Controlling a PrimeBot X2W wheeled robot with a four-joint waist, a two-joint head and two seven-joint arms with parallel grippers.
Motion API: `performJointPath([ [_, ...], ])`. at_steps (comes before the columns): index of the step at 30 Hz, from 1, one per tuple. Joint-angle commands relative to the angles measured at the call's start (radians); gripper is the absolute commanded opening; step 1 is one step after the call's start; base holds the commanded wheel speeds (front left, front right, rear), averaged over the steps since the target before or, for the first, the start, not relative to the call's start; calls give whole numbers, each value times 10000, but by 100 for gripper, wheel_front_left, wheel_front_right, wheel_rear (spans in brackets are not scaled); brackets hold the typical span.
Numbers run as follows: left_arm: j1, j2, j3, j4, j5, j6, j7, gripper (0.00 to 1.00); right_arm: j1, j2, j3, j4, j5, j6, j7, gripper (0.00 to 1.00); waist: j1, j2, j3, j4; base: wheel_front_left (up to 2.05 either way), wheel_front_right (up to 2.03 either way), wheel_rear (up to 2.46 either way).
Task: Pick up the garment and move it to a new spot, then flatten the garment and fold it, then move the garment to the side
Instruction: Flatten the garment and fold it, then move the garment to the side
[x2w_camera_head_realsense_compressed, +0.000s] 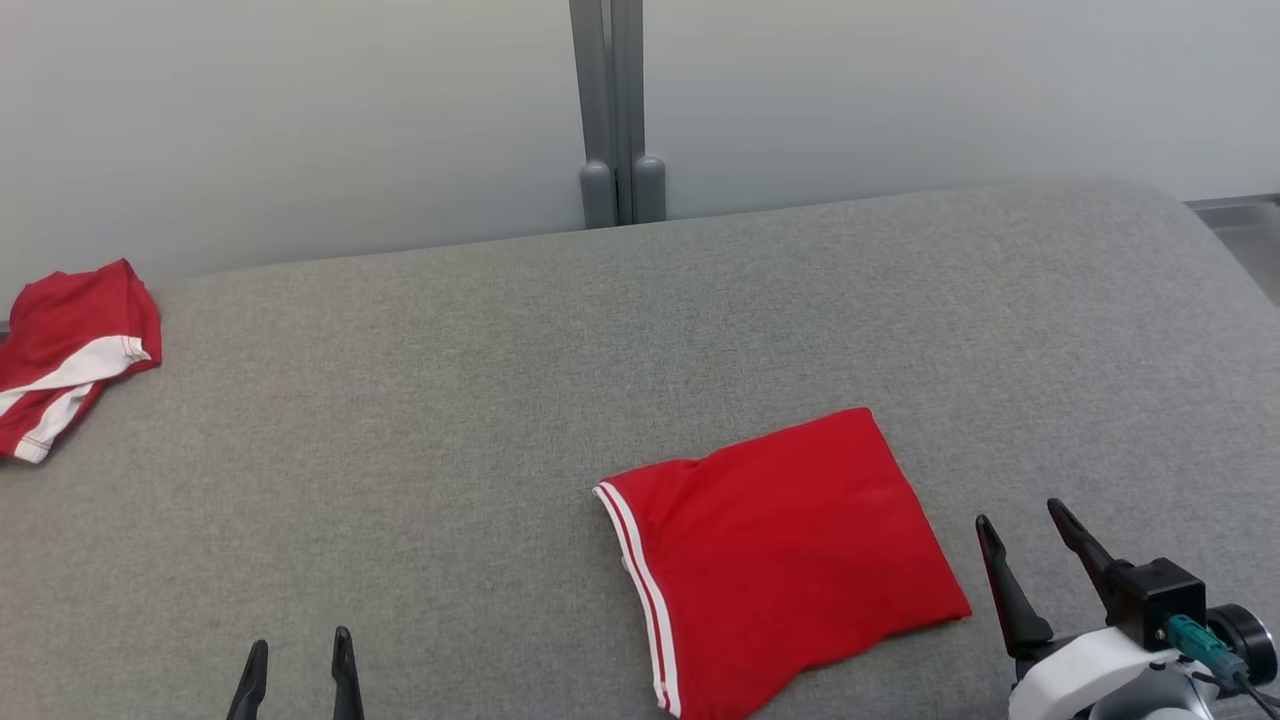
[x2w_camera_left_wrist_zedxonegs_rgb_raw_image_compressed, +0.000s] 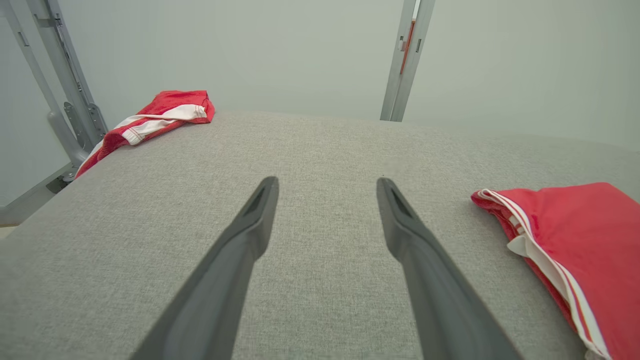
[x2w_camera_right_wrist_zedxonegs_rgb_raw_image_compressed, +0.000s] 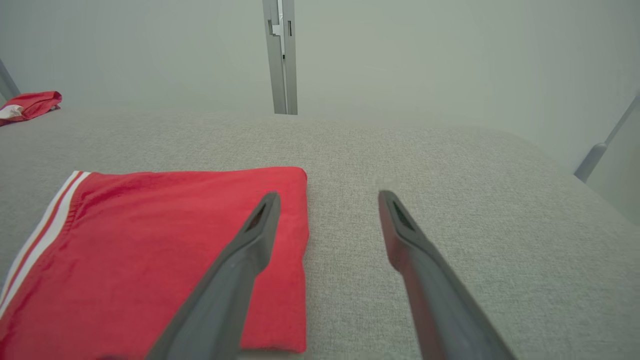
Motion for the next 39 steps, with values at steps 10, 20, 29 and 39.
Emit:
performJointPath([
  [10, 449, 12, 199, -84, 94, 17, -29, 100, 274, 139, -26, -207, 143, -15, -26, 100, 0, -1, -290, 196, 0, 0, 0],
  [20, 288, 12, 144, -193, -11, 78, -29, 100, -421, 308, 72, 66, 1243, -14, -28, 100, 0, -1, -105, 340, 0, 0, 0],
  [29, -64, 12, -202, -48, 55, -71, -29, 100, -3000, -1106, 1495, 1019, 3474, -12, 4499, 100, 0, -1, 618, 352, 0, 0, 0],
  [39, -631, 12, -104, 159, 223, -196, -29, 100, -4041, -1159, 2304, 3007, 3823, -12, 6275, 100, 0, -1, 1315, 867, 0, 0, 0],
])
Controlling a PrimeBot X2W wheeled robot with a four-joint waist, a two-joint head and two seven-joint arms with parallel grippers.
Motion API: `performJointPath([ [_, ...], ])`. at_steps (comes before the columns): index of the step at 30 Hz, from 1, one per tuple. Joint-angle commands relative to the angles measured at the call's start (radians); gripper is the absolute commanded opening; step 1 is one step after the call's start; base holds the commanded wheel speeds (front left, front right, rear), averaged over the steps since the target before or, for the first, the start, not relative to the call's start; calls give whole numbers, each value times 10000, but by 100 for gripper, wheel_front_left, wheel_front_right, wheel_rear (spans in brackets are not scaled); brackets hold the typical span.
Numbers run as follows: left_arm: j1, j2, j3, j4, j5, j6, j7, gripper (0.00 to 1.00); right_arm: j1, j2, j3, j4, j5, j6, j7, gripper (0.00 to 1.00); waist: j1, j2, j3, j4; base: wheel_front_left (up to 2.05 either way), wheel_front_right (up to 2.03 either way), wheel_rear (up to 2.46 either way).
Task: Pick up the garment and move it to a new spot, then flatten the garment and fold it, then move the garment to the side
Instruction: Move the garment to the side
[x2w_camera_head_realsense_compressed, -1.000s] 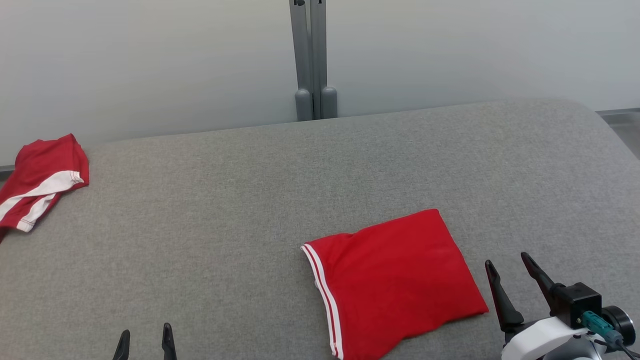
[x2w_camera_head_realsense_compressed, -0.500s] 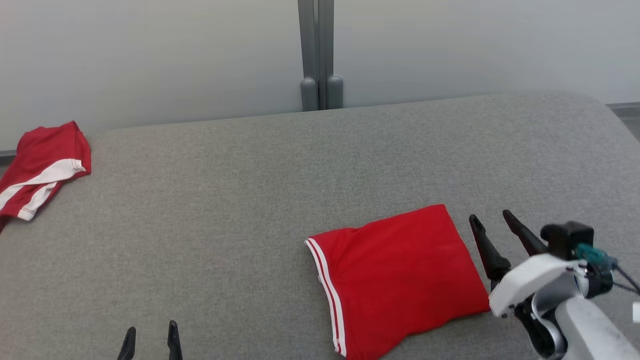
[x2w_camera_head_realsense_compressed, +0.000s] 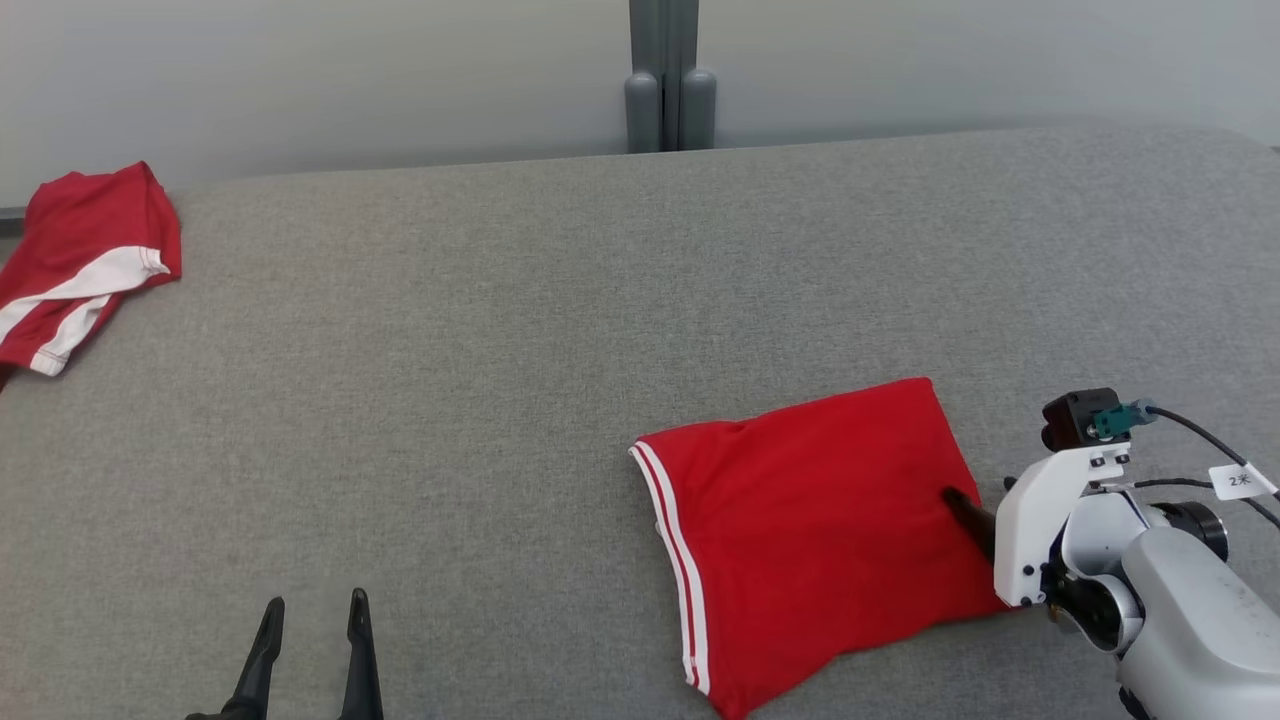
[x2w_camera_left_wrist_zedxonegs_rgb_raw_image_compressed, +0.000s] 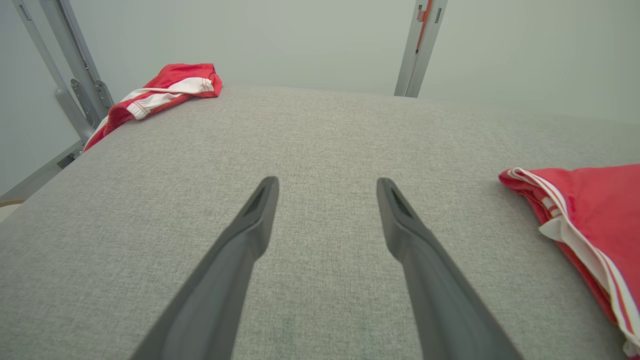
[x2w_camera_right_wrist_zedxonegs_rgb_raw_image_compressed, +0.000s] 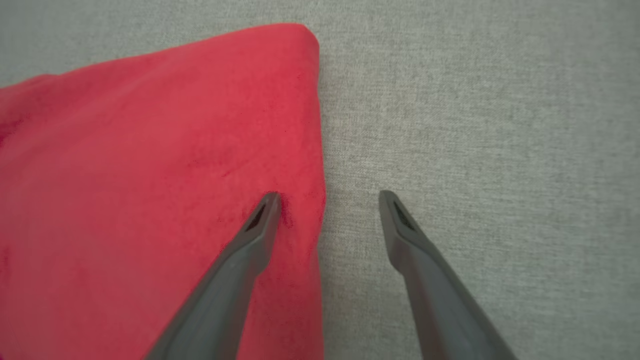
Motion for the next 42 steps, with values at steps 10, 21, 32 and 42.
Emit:
performJointPath([
  [10, -443, 13, -22, -104, 32, -64, -29, 100, -816, 514, 386, 1148, 1124, -5, -257, 0, 0, -1, 575, 161, 0, 0, 0],
  [21, -1030, 118, -154, -534, 608, -428, -27, 100, -3569, 189, 464, 1983, 347, -15, -2617, 0, 0, -1, 2175, -1624, 0, 0, 0],
  [32, -1864, 988, -120, -1175, 973, -699, -29, 100, -6059, -1078, -1273, 4488, -450, -13, -4296, 0, 0, -1, 4002, -2231, 0, 0, 0],
  [42, -1348, 1361, 91, -1593, 998, -727, -29, 100, -7470, -2236, -2307, 6366, -1379, -13, -5229, 0, 0, -1, 4540, -1938, 0, 0, 0],
])
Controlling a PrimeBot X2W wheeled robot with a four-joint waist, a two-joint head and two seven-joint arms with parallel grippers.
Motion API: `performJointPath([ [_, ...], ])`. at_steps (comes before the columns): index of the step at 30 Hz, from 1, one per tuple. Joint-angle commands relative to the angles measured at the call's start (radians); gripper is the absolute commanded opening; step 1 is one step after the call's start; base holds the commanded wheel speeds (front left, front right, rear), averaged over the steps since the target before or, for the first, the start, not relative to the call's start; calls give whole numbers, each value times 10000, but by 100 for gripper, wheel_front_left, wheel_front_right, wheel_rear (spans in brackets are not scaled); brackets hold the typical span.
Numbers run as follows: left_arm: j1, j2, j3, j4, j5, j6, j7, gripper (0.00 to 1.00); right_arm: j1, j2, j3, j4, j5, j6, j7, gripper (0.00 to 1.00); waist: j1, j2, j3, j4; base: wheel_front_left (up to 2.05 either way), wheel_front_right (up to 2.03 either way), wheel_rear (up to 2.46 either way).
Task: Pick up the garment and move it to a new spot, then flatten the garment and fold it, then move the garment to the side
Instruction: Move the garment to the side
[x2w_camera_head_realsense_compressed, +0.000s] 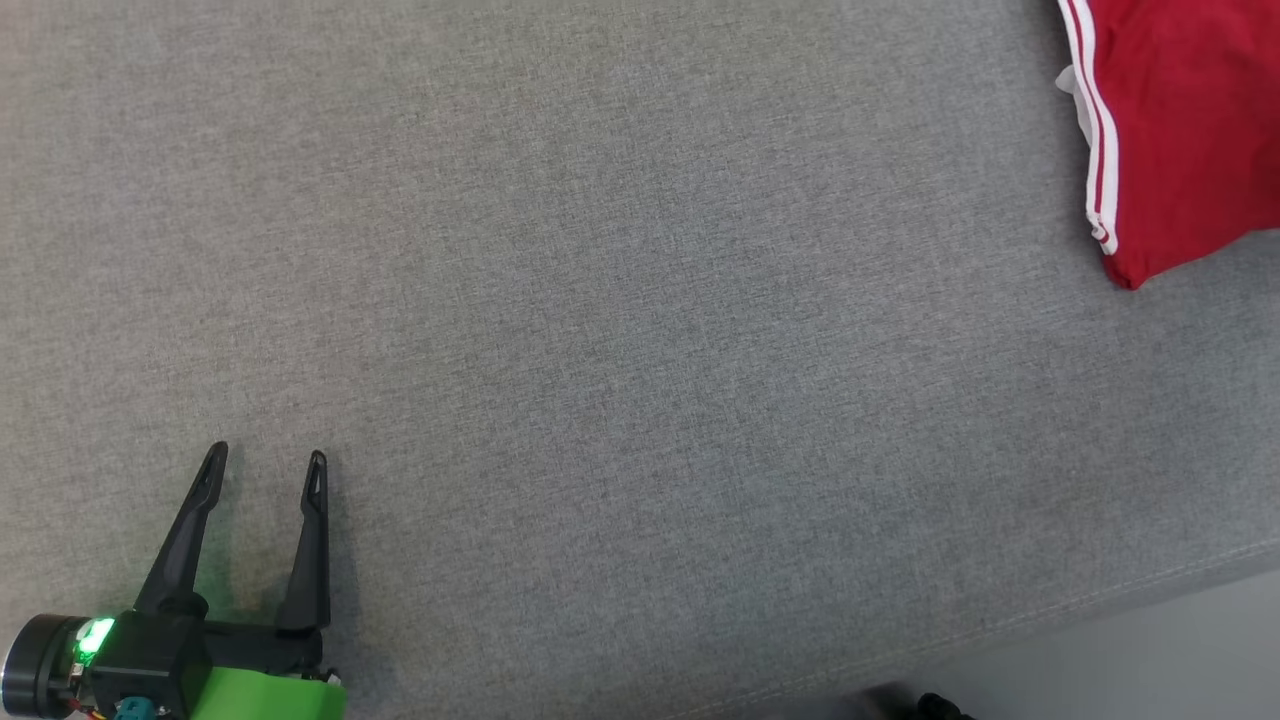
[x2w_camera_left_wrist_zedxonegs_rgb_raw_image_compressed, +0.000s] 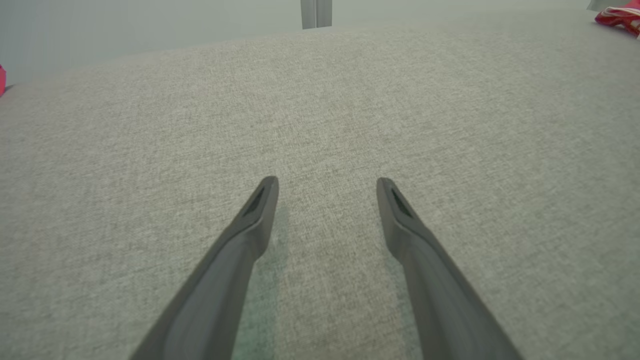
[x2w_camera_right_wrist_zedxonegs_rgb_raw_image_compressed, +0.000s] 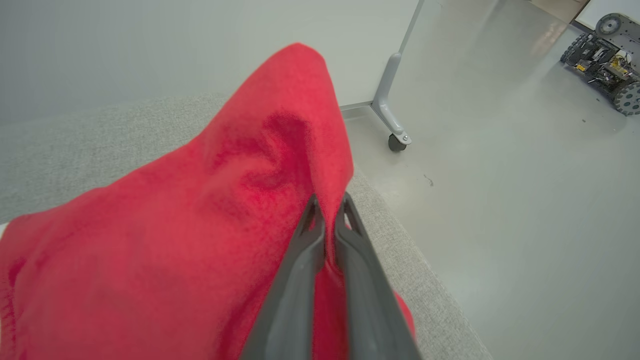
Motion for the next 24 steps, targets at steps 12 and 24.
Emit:
performJointPath([
  [12, -65, -440, 238, -312, 34, 33, -29, 100, -569, -405, -725, 431, -2133, -19, -1119, 100, -2, 0, -266, 167, 0, 0, 0],
  [24, -124, -1203, 361, 324, -499, 169, -29, 100, 4957, 2140, -2695, -7222, -3645, -19, -1157, 100, -2, 0, -2459, 669, 0, 0, 0],
])
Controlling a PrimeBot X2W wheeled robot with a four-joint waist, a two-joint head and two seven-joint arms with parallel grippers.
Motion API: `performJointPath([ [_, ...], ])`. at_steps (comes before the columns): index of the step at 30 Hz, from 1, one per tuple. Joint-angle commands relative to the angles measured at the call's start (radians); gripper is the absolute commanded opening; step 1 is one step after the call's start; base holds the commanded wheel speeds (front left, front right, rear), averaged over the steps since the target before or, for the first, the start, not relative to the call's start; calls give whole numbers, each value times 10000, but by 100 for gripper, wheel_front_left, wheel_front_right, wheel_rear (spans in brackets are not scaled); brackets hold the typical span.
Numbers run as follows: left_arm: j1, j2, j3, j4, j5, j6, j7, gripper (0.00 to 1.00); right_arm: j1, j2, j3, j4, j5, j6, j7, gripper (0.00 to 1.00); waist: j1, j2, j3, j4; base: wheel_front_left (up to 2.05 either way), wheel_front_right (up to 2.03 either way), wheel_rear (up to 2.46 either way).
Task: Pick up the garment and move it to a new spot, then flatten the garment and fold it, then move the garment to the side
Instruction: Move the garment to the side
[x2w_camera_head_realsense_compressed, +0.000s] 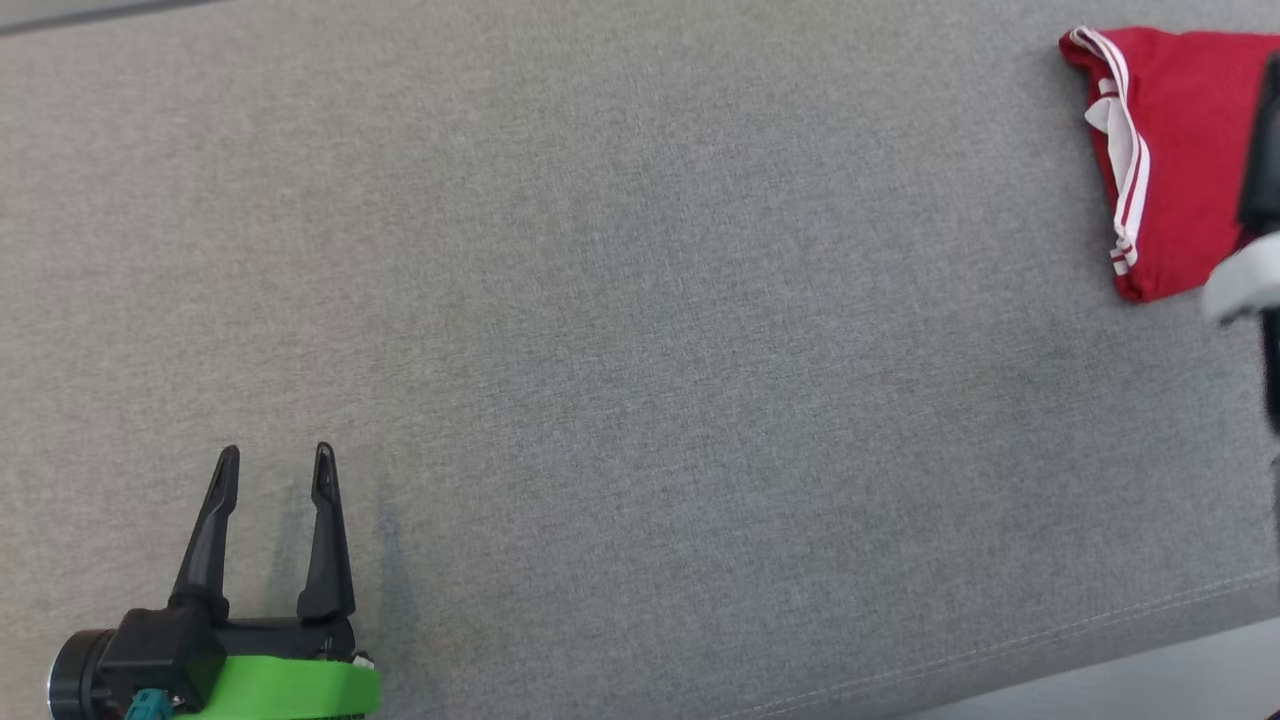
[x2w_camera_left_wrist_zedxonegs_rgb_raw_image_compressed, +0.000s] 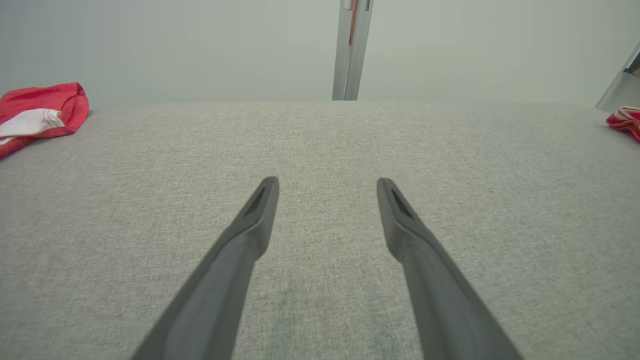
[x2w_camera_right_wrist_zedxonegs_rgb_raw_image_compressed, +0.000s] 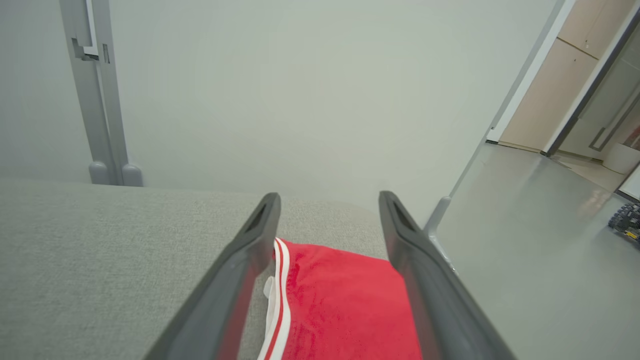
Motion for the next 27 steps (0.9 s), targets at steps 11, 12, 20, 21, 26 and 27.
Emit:
performJointPath([
  [11, 775, -83, -142, 714, -532, 396, -29, 100, 5414, 2671, 588, -4089, -557, -21, -26, 100, 0, -1, -3100, 1219, 0, 0, 0],
  [12, 834, -82, -127, 736, -567, 447, -29, 100, 5639, 2750, 678, -4100, -601, -19, -26, 100, 0, -1, -3187, 1237, 0, 0, 0],
  [20, 1421, -85, -244, 1201, -628, 594, -29, 100, 7083, 3109, 1162, -3562, -669, -19, -27, 100, 0, -1, -3846, 1276, 0, 0, 0],
  [21, 1462, -84, -263, 1243, -619, 623, -29, 100, 7186, 3124, 1291, -3512, -513, -19, -27, 100, 0, -1, -3893, 1255, 0, 0, 0],
  [26, 1501, -83, -376, 1456, -578, 639, -27, 100, 7338, 3114, 1445, -3433, -261, -19, -27, 100, 0, -1, -3970, 1195, 0, 0, 0],
  [27, 1465, -83, -376, 1473, -576, 652, -29, 100, 7313, 3118, 1447, -3430, -263, -19, -27, 100, 0, -1, -3974, 1184, 0, 0, 0],
])
